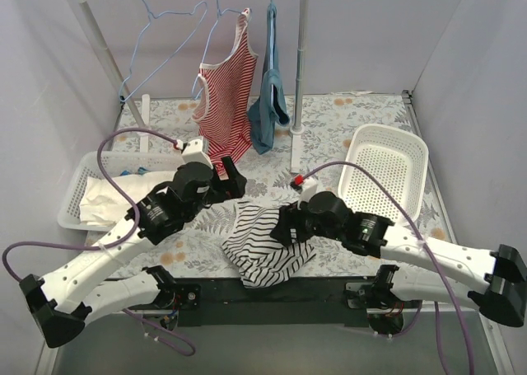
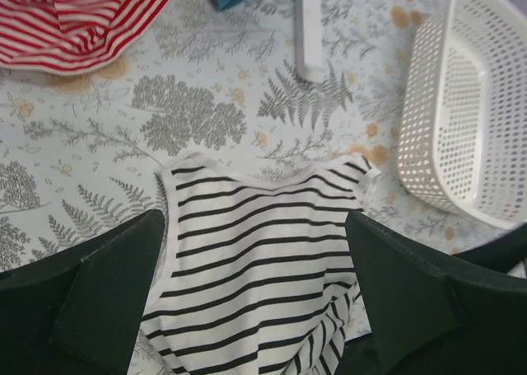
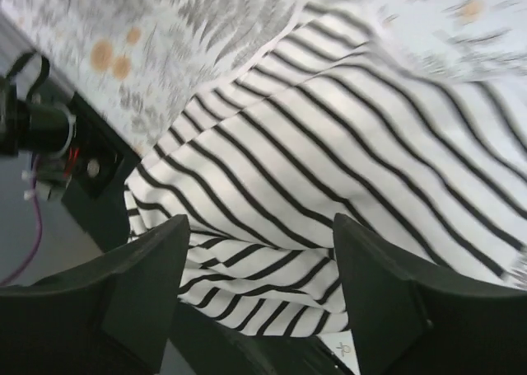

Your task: Place the tank top on the hanger

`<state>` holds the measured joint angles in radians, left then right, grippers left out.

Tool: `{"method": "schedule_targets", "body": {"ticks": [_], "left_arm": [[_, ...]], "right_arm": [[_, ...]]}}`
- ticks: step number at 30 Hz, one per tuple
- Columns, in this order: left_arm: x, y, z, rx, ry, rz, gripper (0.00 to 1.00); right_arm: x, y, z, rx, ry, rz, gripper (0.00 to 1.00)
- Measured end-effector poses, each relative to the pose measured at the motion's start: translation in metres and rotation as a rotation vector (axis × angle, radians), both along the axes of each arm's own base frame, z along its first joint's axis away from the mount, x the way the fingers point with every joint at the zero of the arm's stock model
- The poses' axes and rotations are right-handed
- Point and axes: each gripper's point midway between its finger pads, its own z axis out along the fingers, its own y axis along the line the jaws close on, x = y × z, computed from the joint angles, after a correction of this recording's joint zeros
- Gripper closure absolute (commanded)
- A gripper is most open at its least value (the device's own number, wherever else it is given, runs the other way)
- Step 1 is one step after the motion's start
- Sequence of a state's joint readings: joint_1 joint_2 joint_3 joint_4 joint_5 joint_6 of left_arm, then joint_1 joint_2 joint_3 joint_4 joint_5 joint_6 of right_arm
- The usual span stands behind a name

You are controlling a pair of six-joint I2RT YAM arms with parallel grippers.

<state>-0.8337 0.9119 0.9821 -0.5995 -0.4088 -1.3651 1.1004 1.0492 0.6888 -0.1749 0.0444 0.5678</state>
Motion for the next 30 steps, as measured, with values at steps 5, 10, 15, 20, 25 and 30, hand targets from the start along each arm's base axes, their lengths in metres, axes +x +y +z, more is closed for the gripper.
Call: {"method": "schedule_targets", "body": {"ticks": [5, 10, 15, 20, 25, 30], "left_arm": [[0.006, -0.018, -0.09, 0.11, 0.188, 0.0, 0.25], [0.017, -0.025, -0.163, 0.211, 0.332, 0.019, 0.35], [0.036, -0.021, -0.192, 0.213, 0.385, 0.064, 0.37], [0.054, -0.021, -0.209, 0.193, 0.403, 0.094, 0.39], [0.062, -0.031, -0.226, 0.186, 0.421, 0.08, 0.51], [0.067, -0.041, -0.228, 0.151, 0.414, 0.066, 0.95]], "right_arm": [[0.049, -0.05, 0.036, 0.042, -0.147, -0.287, 0.25], [0.098, -0.096, -0.013, -0.137, -0.059, -0.489, 0.25], [0.109, -0.11, -0.042, -0.236, -0.006, -0.528, 0.24], [0.121, -0.12, -0.064, -0.289, 0.036, -0.568, 0.24], [0.124, -0.123, -0.089, -0.351, 0.08, -0.576, 0.24], [0.126, -0.123, -0.11, -0.394, 0.11, -0.577, 0.41]]}}
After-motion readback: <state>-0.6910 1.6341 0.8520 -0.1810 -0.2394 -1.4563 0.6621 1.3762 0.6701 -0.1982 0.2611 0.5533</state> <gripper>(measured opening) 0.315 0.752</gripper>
